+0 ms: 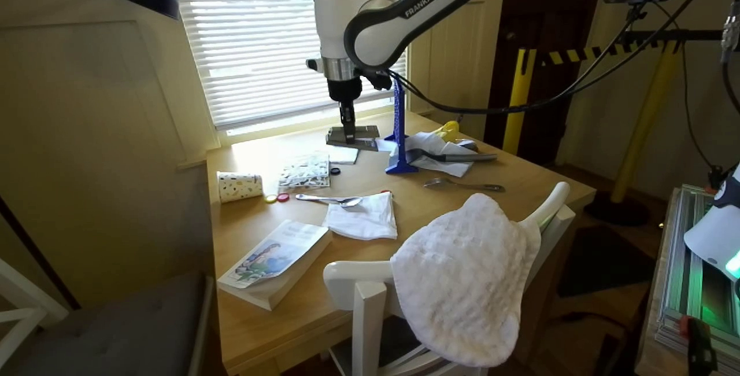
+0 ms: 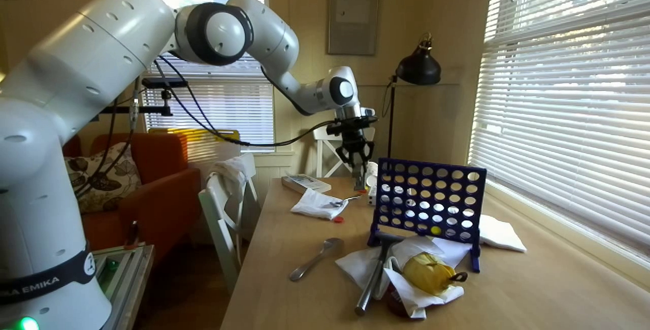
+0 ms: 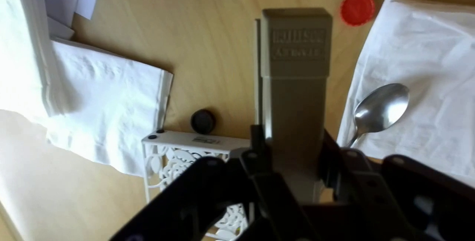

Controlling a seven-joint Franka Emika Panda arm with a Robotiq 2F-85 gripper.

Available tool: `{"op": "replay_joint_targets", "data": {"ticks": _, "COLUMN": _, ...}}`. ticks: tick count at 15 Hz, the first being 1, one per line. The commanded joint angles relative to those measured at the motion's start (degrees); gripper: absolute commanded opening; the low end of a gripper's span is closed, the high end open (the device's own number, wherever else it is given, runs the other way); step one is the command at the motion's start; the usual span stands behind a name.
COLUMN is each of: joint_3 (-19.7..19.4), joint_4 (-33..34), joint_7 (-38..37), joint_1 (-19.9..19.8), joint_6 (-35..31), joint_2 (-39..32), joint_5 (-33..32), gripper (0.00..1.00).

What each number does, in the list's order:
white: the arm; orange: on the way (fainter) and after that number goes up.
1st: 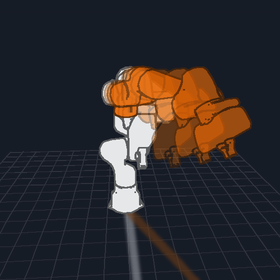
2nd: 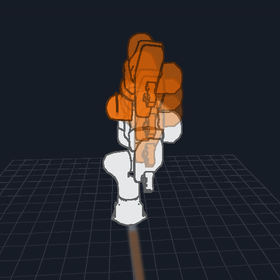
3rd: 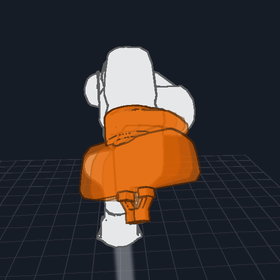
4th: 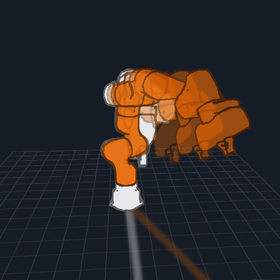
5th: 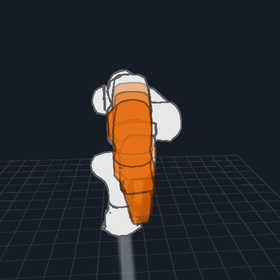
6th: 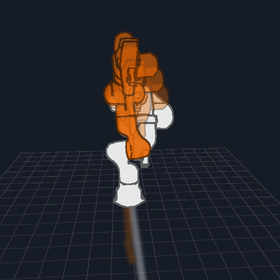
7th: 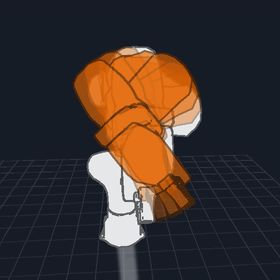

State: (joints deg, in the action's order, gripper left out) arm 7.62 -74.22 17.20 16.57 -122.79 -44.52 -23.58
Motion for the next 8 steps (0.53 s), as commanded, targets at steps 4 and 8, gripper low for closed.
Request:
{"op": "replay_joint_targets", "data": {"ticks": 4, "joint_3": 1.3, "joint_4": 10.7, "joint_7": 14.2, "joint_1": 0.1, "joint_6": -1.1, "joint_2": -12.5, "joint_5": 0.9, "gripper": 0.11}}
{"op": "replay_joint_targets", "data": {"ticks": 8, "joint_3": 1.5, "joint_4": 15.2, "joint_7": 18.7, "joint_1": 0.2, "joint_6": 2.8, "joint_2": -16.3, "joint_5": 2.1, "gripper": 0.11}}
